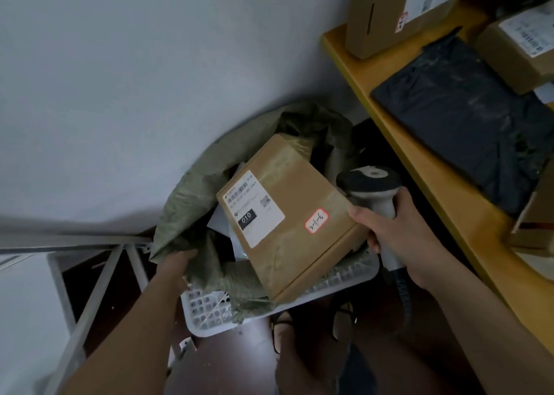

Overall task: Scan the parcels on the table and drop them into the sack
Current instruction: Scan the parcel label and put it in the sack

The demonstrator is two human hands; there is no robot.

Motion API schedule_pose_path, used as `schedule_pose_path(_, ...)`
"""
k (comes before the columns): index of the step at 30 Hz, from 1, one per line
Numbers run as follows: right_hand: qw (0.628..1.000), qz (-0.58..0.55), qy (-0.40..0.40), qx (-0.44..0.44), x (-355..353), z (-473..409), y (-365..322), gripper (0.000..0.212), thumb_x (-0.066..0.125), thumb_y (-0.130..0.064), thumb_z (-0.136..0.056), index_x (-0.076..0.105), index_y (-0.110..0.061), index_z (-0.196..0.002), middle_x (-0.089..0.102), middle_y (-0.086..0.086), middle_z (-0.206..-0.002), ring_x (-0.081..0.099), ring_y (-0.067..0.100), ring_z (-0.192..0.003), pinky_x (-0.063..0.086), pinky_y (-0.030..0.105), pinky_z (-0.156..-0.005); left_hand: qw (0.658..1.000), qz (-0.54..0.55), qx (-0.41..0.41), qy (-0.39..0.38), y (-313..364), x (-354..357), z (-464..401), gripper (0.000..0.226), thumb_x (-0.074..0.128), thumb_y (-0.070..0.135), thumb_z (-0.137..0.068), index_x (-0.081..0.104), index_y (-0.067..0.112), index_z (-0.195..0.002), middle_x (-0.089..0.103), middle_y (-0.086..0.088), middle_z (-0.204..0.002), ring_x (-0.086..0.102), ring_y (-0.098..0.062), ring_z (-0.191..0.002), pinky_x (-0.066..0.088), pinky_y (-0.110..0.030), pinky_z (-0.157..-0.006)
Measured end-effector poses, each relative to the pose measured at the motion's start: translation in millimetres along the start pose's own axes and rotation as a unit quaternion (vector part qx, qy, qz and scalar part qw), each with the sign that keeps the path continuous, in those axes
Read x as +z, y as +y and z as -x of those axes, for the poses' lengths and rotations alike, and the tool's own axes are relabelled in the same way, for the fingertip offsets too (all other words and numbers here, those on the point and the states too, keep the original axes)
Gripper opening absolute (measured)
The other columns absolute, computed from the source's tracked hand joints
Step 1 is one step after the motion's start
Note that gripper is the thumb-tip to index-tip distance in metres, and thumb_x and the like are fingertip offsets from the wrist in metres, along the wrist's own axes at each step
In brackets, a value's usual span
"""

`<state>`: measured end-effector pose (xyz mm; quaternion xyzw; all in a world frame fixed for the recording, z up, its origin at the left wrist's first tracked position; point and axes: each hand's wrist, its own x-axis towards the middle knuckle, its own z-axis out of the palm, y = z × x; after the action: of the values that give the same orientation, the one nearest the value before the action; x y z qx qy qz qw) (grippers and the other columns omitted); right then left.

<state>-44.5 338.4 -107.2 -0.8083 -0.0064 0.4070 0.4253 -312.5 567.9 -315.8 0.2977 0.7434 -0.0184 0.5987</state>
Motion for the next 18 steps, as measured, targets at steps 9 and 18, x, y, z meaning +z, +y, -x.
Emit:
schedule_pose_path(9,0.999,-0.016,-0.005,0.045,20,8,-16,0.055,0.077,-0.032,-0.080,0.042,-0.020,-0.121,0.062,0.011,-0.098,0.060,0.021,-0.068,0.052,0.034,-0.060,0.966,-0.085,0.220,0.107,21,-6,82,0.091,0.063,0.006,-0.074,0.022,0.026,-0.153,0.041,-0.010,-0.143,0.049,-0.034,-0.120,0.049,-0.042,-0.088)
schedule_pose_path(18,0.998,0.028,-0.044,0.024,98,-4,-40,0.104,0.080,-0.039,-0.077,0.013,-0.013,-0.153,0.048,0.010,-0.139,0.053,0.029,-0.122,0.051,0.038,-0.092,0.854,-0.246,0.428,0.165,3,-15,189,0.097,0.060,-0.003,-0.076,0.015,0.030,-0.156,0.029,0.004,-0.157,0.051,-0.015,-0.116,0.038,-0.022,-0.063)
